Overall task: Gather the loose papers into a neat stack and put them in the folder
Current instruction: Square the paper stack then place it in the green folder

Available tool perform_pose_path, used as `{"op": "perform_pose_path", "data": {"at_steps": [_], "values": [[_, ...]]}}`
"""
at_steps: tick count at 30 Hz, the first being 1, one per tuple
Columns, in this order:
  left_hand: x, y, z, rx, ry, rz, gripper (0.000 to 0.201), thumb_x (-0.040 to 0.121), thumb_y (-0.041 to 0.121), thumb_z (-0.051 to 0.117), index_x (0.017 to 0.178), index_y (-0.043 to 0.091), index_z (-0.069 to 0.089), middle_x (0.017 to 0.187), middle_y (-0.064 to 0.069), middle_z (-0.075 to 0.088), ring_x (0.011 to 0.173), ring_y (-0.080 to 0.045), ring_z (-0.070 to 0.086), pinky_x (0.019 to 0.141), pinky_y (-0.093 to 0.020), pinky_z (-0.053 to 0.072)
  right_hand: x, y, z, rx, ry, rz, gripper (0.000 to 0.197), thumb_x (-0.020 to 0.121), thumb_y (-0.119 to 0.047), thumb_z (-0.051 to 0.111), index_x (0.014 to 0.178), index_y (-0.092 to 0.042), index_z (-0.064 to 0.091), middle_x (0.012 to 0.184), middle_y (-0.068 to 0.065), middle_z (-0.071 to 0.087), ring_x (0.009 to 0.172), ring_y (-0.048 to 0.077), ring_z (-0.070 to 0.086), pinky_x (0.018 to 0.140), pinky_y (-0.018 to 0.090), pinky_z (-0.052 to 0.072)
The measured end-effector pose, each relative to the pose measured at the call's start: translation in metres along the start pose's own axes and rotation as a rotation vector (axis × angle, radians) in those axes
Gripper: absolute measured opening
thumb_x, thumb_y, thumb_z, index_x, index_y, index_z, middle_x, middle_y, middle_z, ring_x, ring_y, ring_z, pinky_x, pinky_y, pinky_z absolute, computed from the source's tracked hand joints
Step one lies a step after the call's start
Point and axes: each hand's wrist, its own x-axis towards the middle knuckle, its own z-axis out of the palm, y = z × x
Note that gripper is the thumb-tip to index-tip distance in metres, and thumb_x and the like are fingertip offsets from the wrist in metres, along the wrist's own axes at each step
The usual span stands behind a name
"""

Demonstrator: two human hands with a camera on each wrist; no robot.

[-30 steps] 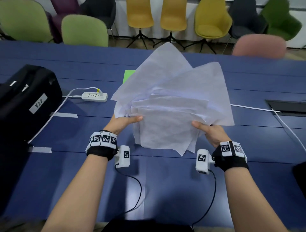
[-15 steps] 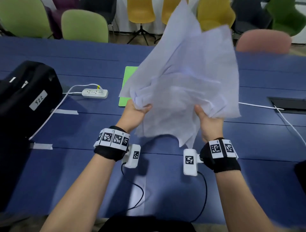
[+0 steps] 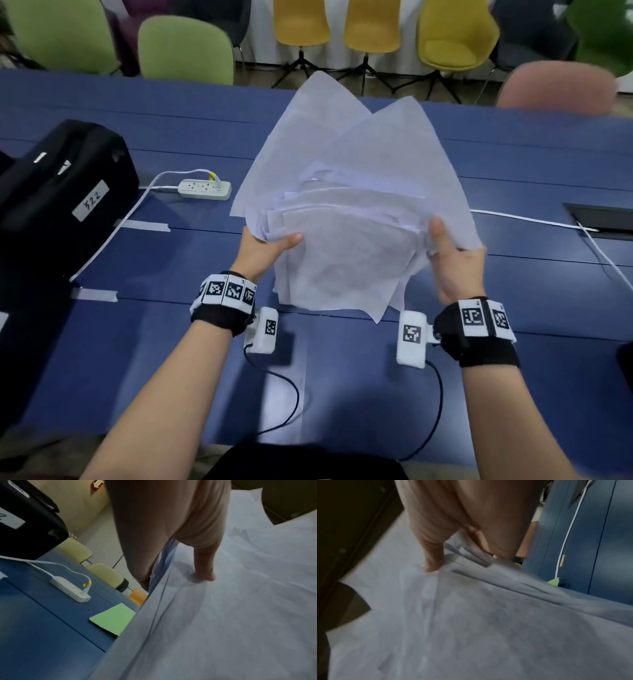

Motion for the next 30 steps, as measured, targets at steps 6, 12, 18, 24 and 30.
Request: {"op": "perform_pose_path", "data": {"at_steps": [6,12,18,24,30], "values": [[0.0,-0.008,0.008,0.023,-0.057,-0.031,0.061,0.083,-0.008,0.064,0.138,0.005,0.043,0.109,0.004,0.065,0.089,0.005,0.068,0.074,-0.011,0.053,0.007,-0.013,-0.01,-0.029,0.105,-0.193,0.019,0.091,-0.027,0.058,0.076,-0.029,0.07,0.068,-0.016,0.064,0.07,0.011,0.054,0.072,0.033,0.043],[0.003,-0.015,0.008,0.121,-0.034,-0.012,0.047,0.085,0.0,0.065,0.128,0.012,0.05,0.105,0.011,0.062,0.082,0.018,0.063,0.071,-0.002,0.048,0.008,-0.029,-0.013,-0.121,0.142,-0.334,0.034,0.095,-0.004,0.048,0.078,-0.027,0.067,0.077,-0.022,0.069,0.081,0.002,0.061,0.082,0.026,0.049],[0.001,-0.019,0.013,0.158,0.085,0.017,0.036,0.085,0.0,0.065,0.114,0.017,0.053,0.098,0.01,0.061,0.074,0.021,0.06,0.068,-0.001,0.047,0.015,-0.025,-0.015,-0.104,0.135,-0.292,0.017,0.092,-0.015,0.058,0.085,-0.027,0.068,0.076,-0.02,0.069,0.077,0.001,0.061,0.075,0.019,0.051],[0.006,-0.012,0.002,0.143,0.076,-0.062,0.033,0.083,0.01,0.068,0.11,0.024,0.058,0.103,0.003,0.067,0.091,-0.003,0.067,0.082,-0.026,0.053,0.026,-0.017,-0.025,-0.204,0.124,-0.183,0.022,0.085,-0.016,0.066,0.065,-0.022,0.061,0.053,-0.019,0.06,0.059,0.003,0.05,0.06,0.023,0.044],[0.008,-0.025,-0.024,0.228,0.02,-0.26,0.055,0.081,0.023,0.072,0.131,0.014,0.051,0.123,-0.001,0.063,0.112,-0.02,0.06,0.101,-0.039,0.045,0.024,0.004,-0.02,-0.299,0.085,-0.201,0.024,0.09,-0.019,0.058,0.067,-0.016,0.055,0.062,-0.011,0.052,0.064,0.006,0.044,0.062,0.024,0.039]]}}
